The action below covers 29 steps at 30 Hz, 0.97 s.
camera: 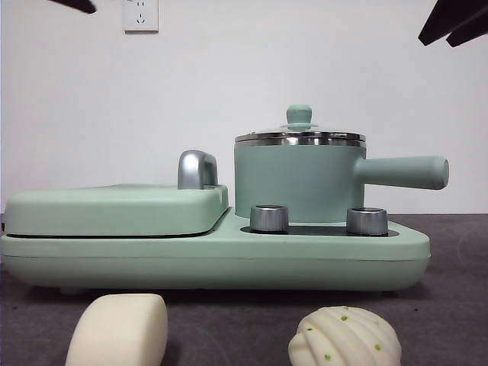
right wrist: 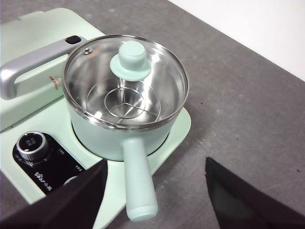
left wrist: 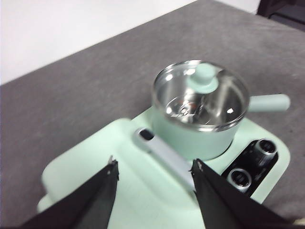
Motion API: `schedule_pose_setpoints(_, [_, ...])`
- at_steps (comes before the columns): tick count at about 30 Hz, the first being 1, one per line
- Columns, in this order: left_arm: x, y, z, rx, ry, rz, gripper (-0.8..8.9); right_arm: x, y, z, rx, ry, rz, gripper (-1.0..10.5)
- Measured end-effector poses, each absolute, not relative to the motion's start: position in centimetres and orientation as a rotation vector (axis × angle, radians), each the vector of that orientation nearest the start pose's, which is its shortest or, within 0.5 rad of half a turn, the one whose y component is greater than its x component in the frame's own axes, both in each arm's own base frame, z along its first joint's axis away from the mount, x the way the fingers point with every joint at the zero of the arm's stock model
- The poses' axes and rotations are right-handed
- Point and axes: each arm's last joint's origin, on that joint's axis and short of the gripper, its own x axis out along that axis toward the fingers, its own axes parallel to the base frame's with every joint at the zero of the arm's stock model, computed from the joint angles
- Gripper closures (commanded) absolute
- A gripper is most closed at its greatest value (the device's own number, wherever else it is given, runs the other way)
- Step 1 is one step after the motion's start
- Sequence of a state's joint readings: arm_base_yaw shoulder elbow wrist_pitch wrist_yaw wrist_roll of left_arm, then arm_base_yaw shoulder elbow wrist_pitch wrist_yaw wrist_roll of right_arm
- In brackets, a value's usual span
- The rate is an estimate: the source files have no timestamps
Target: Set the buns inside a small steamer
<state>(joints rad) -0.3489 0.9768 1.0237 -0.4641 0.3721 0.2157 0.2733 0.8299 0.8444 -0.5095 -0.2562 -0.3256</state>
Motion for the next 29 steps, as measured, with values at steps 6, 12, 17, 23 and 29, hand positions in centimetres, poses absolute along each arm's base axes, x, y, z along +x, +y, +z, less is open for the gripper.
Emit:
schedule_pose_setpoints(6, [20.5, -11.5, 34.5, 0.22, 0.308, -0.87, 5.66, 16.2, 5.3, 31.6, -0.305, 0.415, 0.593, 6.2])
schedule_pose_setpoints(12, [23.7, -16.1, 32.0, 0.17, 0.286, -0.949, 5.65, 16.2, 5.3, 31.6, -0.3, 0.416, 0.592, 6.2])
schedule_pose_setpoints(17, [26.2, -19.3, 29.9, 0.1, 0.224, -0.971, 5.64, 16.2, 5.3, 31.6, -0.297, 0.417, 0.591, 6.2])
schedule_pose_setpoints(23, [29.0, -22.7, 28.2, 0.088, 0.251, -0.976, 5.63, 16.2, 5.3, 31.6, -0.278, 0.423, 0.587, 6.2])
schedule_pose_setpoints(29, [31.5, -25.5, 27.3, 0.089, 0.26, -0.994, 5.63, 16.2, 5.3, 31.6, -0.274, 0.424, 0.586, 6.2])
